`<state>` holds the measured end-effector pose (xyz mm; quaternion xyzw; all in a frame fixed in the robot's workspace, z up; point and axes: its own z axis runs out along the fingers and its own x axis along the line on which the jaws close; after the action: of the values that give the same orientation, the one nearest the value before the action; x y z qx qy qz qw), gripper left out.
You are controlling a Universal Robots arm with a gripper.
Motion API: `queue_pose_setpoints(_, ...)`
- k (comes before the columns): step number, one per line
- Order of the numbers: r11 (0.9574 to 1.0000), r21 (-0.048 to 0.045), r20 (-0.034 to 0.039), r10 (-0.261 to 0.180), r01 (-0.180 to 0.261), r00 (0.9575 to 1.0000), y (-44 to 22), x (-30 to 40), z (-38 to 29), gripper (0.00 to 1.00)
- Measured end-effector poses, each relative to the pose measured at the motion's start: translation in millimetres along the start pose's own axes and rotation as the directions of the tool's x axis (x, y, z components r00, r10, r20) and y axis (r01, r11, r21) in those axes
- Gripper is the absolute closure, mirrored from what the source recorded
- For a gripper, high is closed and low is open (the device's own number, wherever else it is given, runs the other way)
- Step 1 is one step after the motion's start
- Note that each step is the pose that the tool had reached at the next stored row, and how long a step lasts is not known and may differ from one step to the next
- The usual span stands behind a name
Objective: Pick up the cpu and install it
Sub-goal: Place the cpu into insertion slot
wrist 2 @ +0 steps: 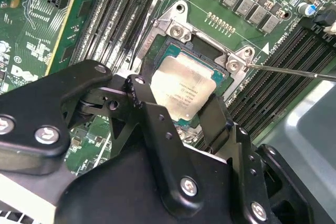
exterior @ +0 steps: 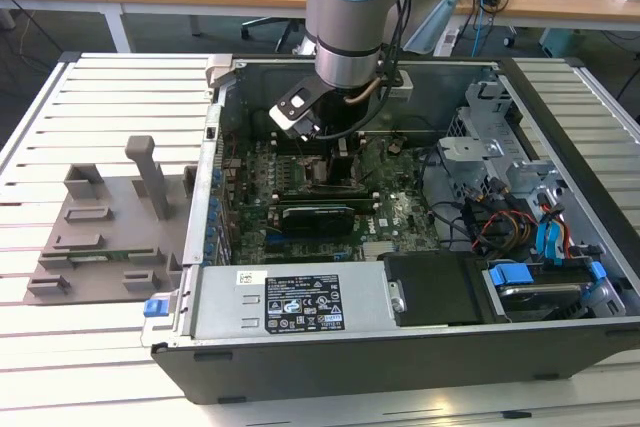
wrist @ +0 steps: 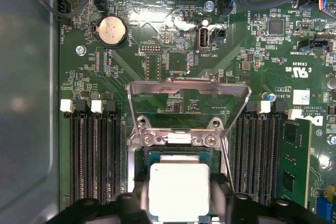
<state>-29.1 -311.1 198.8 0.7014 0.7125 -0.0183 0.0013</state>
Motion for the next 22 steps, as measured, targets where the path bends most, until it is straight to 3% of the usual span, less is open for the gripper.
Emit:
queue_pose_setpoints(1,1.0,0.0,0.0,0.0,0.0,1.0,0.0,0.0,0.0,0.38)
queue_pose_setpoints(4,1.0,-0.0001,0.0001,0.0,0.0,1.0,0.0,0.0,-1.8,0.38)
queue_pose_setpoints(8,1.0,-0.0005,0.0012,0.0,0.0,1.0,-0.4,1.2,-14.2,0.38)
queue_pose_setpoints(10,1.0,-0.0007,0.0013,0.0,0.0,1.0,-0.5,1.4,-19.4,0.46)
queue_pose_setpoints(11,1.0,-0.0007,0.0013,0.0,0.0,1.0,-0.7,1.4,-26.8,0.58)
queue_pose_setpoints(12,1.0,-0.0006,0.0013,0.0,0.0,1.0,-0.8,1.3,-30.1,0.58)
queue_pose_setpoints(15,1.0,-0.0006,0.0018,0.0,0.0,1.0,-1.1,1.1,-43.7,0.76)
queue_pose_setpoints(16,1.0,-0.0006,0.002,0.0,0.0,1.0,-1.3,0.9,-51.2,0.89)
queue_pose_setpoints(17,1.0,-0.0006,0.0021,0.0,0.0,1.0,-1.5,0.7,-59.4,0.89)
queue_pose_setpoints(20,1.0,-0.0006,0.0024,0.0,0.0,1.0,-1.9,0.4,-74.4,0.89)
queue_pose_setpoints(22,1.0,-0.0008,0.0023,0.0,0.0,1.0,-1.9,0.3,-77.8,0.89)
